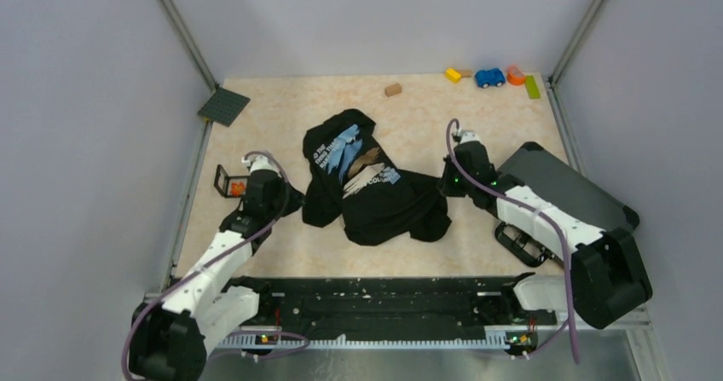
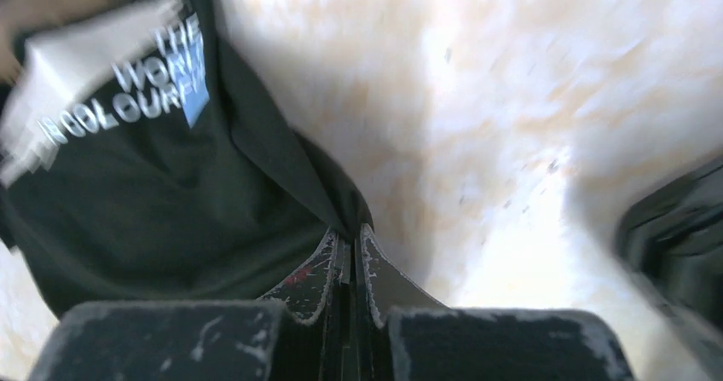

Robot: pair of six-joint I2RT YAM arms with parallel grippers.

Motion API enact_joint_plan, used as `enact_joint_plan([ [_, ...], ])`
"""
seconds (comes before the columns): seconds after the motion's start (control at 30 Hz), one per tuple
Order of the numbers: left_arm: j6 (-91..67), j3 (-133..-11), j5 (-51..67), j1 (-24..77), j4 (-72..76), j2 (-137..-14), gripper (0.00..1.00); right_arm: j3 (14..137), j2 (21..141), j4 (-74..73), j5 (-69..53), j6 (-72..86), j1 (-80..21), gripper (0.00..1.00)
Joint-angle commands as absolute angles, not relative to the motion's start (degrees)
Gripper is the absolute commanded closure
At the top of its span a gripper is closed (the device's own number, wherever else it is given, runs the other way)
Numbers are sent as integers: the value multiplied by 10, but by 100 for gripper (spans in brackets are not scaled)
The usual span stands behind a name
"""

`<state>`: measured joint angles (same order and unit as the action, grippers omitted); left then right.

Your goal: Pin the brooch onto the clothing

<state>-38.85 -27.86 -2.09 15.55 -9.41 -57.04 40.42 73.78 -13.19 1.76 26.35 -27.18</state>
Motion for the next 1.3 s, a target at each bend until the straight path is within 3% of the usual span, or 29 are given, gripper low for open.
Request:
enact_joint_plan([
  [0.0, -373, -327, -75, 144, -168, -461, 100, 496, 707, -168, 144, 229, -255, 100],
  [0.23, -348, -365, -64, 139, -239, -383, 99, 608, 756, -189, 171, 198, -215, 100],
  [0.43, -372, -304, 71, 140, -159, -444, 59, 677, 758, -218, 203, 171, -193, 100],
  [0.57, -430, -242, 158, 152, -13, -509, 45, 648, 715, -196, 163, 174, -192, 100],
  [0.87, -431, -295, 79, 309, 60, -697, 39, 616, 687, -201, 113, 193, -192, 100],
  [1.0, -418, -324, -25, 363, 34, -734, 37, 615, 682, -202, 95, 193, -192, 100],
  [1.27, -418, -343, -30, 373, 66, -817, 37, 608, 687, -192, 81, 193, -192, 100],
])
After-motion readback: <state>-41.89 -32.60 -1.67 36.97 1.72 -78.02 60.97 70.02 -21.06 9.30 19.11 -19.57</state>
